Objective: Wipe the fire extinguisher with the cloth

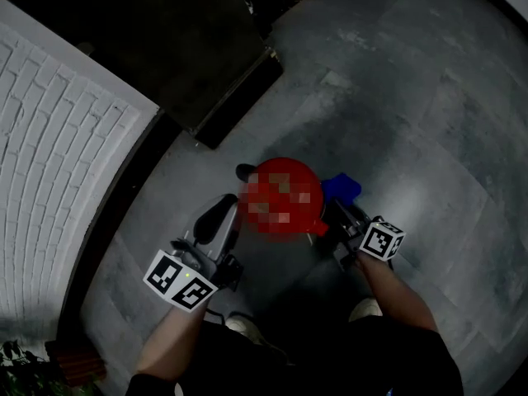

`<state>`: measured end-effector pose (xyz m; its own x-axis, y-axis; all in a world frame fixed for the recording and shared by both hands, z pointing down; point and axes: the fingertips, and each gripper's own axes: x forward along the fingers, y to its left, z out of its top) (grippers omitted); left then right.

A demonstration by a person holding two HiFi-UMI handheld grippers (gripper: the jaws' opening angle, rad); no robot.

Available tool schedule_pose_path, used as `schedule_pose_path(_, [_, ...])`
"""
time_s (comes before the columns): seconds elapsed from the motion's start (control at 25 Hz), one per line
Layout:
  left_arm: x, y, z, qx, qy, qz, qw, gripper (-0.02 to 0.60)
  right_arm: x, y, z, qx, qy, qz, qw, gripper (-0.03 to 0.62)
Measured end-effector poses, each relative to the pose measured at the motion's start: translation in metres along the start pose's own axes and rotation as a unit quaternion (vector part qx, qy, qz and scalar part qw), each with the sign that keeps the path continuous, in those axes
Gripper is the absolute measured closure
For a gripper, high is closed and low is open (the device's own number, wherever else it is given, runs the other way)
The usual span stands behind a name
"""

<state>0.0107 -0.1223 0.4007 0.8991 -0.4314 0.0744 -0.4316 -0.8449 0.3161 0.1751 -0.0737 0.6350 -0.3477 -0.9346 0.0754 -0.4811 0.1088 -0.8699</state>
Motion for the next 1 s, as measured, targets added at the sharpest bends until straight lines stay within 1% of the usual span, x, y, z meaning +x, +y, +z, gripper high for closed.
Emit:
schedule_pose_path(0.12, [-0.005, 0.003, 0.000, -0.005, 0.003, 0.006, 1.0000, 0.529, 0.009, -0.021, -0.012, 0.015, 0.007, -0.041, 0.999, 0.536])
schedule_pose_path(0.24, [-0.010, 0.003, -0.005, -0.002, 0.011, 0.011, 0.9999, 0.529, 0.013, -0.038, -0.022, 0.052, 0.004, -0.052, 0.997, 0.536])
schedule_pose_path(0.32, [-0.015, 0.003, -0.005, -0.004, 0.013, 0.015, 0.9998, 0.529, 0.014, -0.050, -0.027, 0.070, 0.006, -0.068, 0.995, 0.536])
schedule_pose_path(0.44, [-0.019, 0.003, -0.004, -0.018, 0.008, 0.020, 0.9996, 0.529, 0.015, -0.066, -0.034, 0.065, 0.019, -0.097, 0.993, 0.536])
schedule_pose_path(0.56, [-0.021, 0.005, -0.009, -0.018, 0.013, 0.020, 0.9996, 0.529, 0.014, -0.084, -0.048, 0.049, 0.056, -0.134, 0.988, 0.536])
schedule_pose_path(0.64, [-0.020, 0.005, -0.012, -0.023, 0.017, 0.017, 0.9995, 0.529, 0.010, -0.097, -0.065, 0.051, 0.106, -0.156, 0.981, 0.536])
schedule_pose_path(0.68, [-0.020, 0.005, -0.012, -0.030, 0.017, 0.015, 0.9993, 0.529, 0.006, -0.101, -0.072, 0.060, 0.134, -0.160, 0.976, 0.536])
schedule_pose_path(0.72, [-0.019, 0.005, -0.012, -0.037, 0.016, 0.014, 0.9991, 0.529, 0.001, -0.102, -0.075, 0.066, 0.156, -0.158, 0.973, 0.536])
schedule_pose_path(0.76, [-0.017, 0.005, -0.010, -0.041, 0.014, 0.014, 0.9990, 0.529, -0.004, -0.099, -0.073, 0.064, 0.168, -0.153, 0.972, 0.536])
schedule_pose_path(0.8, [-0.015, 0.005, -0.008, -0.042, 0.011, 0.014, 0.9990, 0.529, -0.009, -0.093, -0.065, 0.053, 0.171, -0.143, 0.973, 0.536])
schedule_pose_path(0.92, [-0.008, 0.006, 0.002, -0.028, 0.002, 0.013, 0.9995, 0.529, -0.028, -0.050, -0.022, 0.005, 0.146, -0.102, 0.984, 0.536])
schedule_pose_path(1.0, [-0.007, 0.007, 0.010, -0.008, -0.004, 0.008, 0.9999, 0.529, -0.041, -0.004, 0.012, -0.032, 0.125, -0.054, 0.990, 0.537])
